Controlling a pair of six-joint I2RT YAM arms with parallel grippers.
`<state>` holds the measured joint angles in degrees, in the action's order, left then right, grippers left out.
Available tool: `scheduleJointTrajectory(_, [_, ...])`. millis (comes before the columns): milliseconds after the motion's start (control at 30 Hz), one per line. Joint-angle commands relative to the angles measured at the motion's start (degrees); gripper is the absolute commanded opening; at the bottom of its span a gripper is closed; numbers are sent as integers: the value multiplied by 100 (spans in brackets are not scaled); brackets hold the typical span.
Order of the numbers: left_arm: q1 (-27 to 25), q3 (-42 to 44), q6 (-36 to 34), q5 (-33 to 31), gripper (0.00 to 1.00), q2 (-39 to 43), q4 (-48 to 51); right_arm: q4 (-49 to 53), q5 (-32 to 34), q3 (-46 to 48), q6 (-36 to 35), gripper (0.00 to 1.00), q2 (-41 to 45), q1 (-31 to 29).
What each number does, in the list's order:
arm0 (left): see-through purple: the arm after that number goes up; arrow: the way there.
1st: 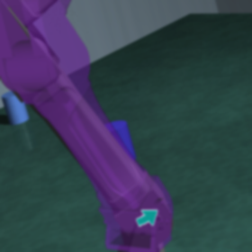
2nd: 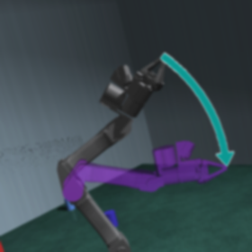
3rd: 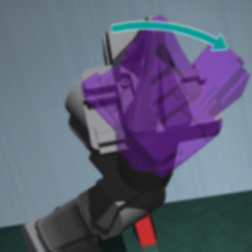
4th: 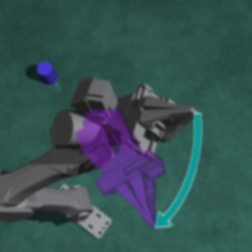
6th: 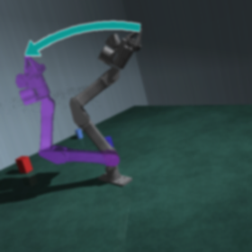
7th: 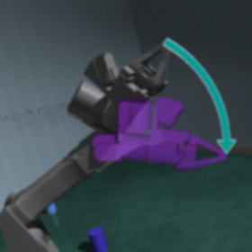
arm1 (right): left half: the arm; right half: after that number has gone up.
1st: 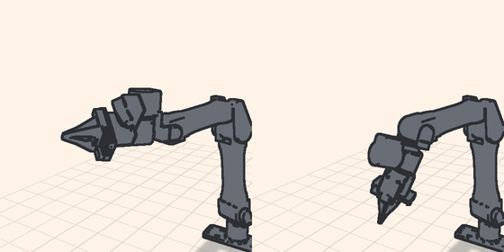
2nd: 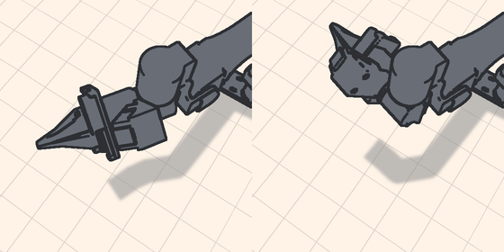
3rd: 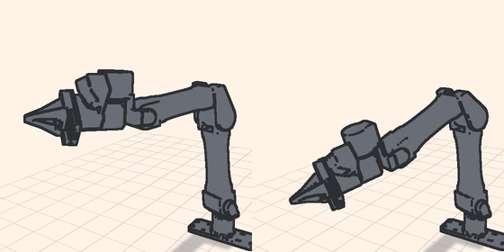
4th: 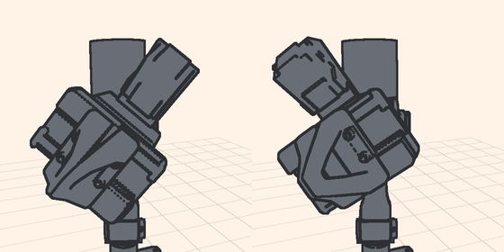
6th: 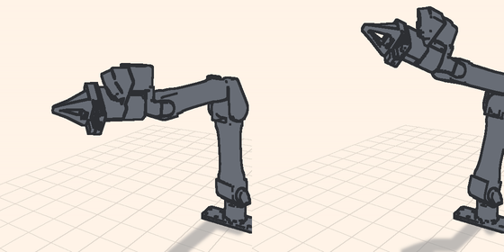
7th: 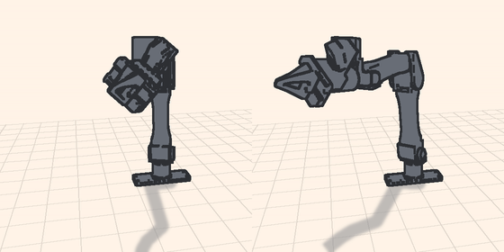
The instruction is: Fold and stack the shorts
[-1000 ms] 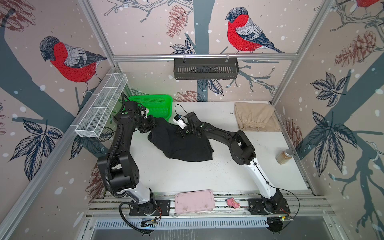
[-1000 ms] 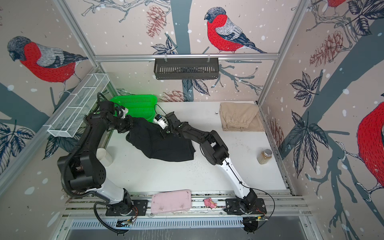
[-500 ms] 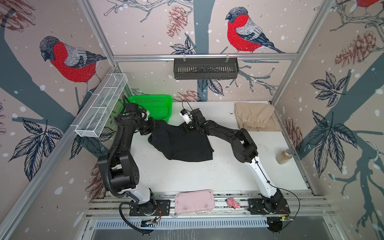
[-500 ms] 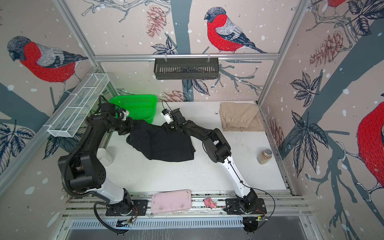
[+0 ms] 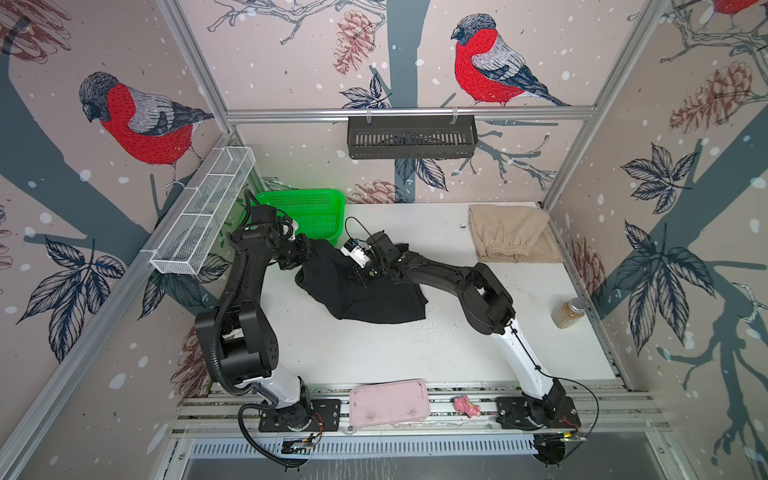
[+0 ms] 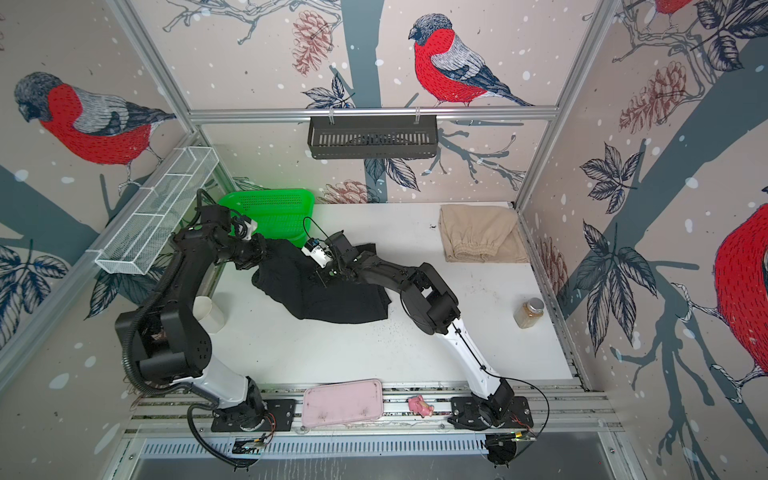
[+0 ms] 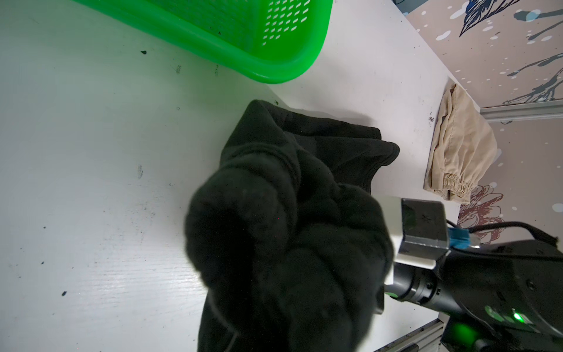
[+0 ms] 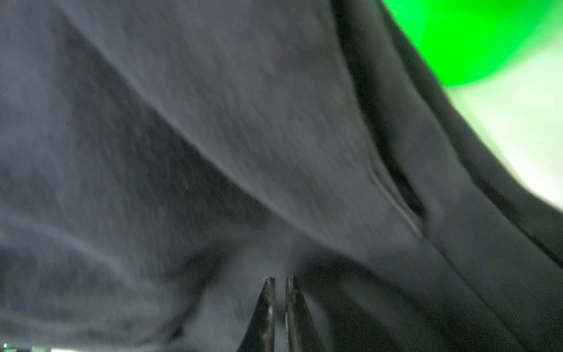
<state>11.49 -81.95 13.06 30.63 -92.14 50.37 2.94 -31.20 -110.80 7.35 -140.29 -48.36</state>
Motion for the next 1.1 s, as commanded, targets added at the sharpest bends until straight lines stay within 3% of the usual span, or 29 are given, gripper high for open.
scheduleJointTrajectory(0, [11, -74, -162, 23, 0, 82, 153, -87, 48, -363, 135, 11, -245, 122])
scheduleJointTrajectory(267, [12, 37, -197, 127, 0, 116, 140, -517, 184, -1157, 560, 10, -782, 444])
scheduleJointTrajectory(667, [12, 137, -96, 562, 0, 200, 90, -831, 327, -2047, 1030, 16, -1603, 270])
scheduleJointTrajectory(767, [12, 205, -38, 600, 0, 195, 19, -748, 669, -2193, 1048, 24, -1669, 238])
scheduleJointTrajectory(867, [12, 253, -9, 380, 0, 161, 43, -512, 1103, -2023, 932, 45, -1385, 262])
scheduleJointTrajectory(1067, [20, 193, 143, 264, 0, 108, -36, -823, 1424, 330, 234, 66, 291, 293])
